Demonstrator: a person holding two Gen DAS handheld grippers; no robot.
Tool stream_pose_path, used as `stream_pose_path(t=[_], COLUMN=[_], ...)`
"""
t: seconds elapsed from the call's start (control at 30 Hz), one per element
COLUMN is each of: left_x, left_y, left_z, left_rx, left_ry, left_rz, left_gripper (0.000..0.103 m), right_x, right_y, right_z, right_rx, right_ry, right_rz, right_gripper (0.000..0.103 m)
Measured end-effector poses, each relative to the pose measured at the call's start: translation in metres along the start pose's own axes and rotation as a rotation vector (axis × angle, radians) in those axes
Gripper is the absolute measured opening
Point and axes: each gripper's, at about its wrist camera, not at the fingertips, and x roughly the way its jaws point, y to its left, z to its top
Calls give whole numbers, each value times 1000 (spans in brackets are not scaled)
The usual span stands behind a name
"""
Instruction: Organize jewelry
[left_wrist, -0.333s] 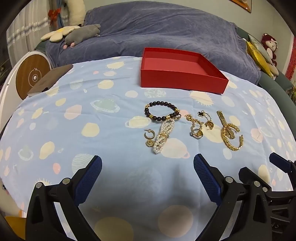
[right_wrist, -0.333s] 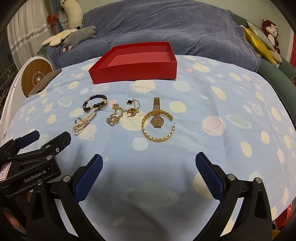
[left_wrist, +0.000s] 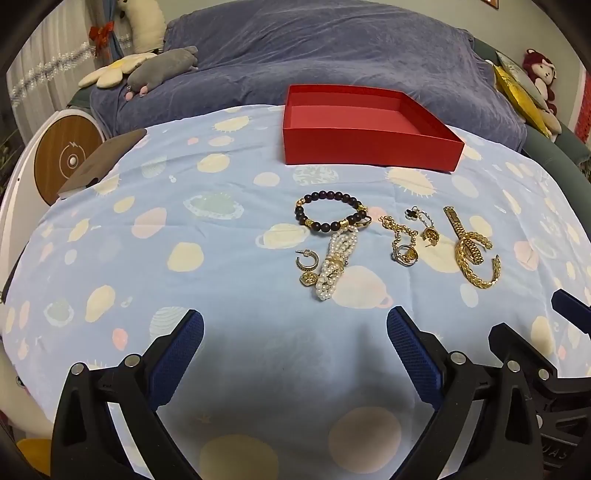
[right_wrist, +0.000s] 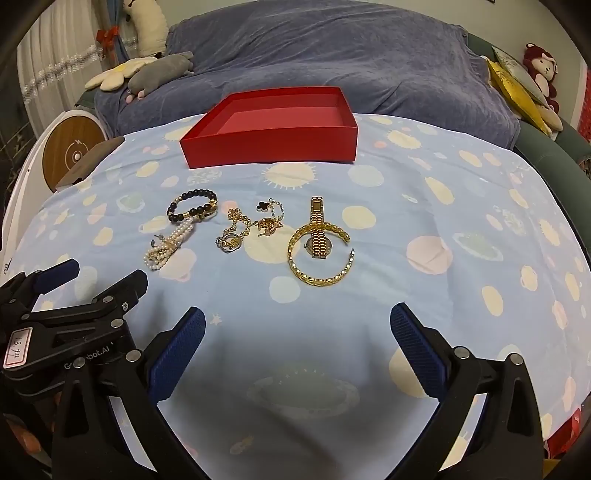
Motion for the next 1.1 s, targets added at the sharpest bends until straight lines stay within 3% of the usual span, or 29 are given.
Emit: stream_pose_path(t=[1.1], left_x=[6], left_y=[-2], left_z=[0], left_rx=[-1], left_ry=[-12], left_rz=[-8], left_gripper=[97], right_x=[5], right_y=[-3], right_z=[-1], right_rx=[20], right_ry=[4], right_rz=[2], right_gripper=[98])
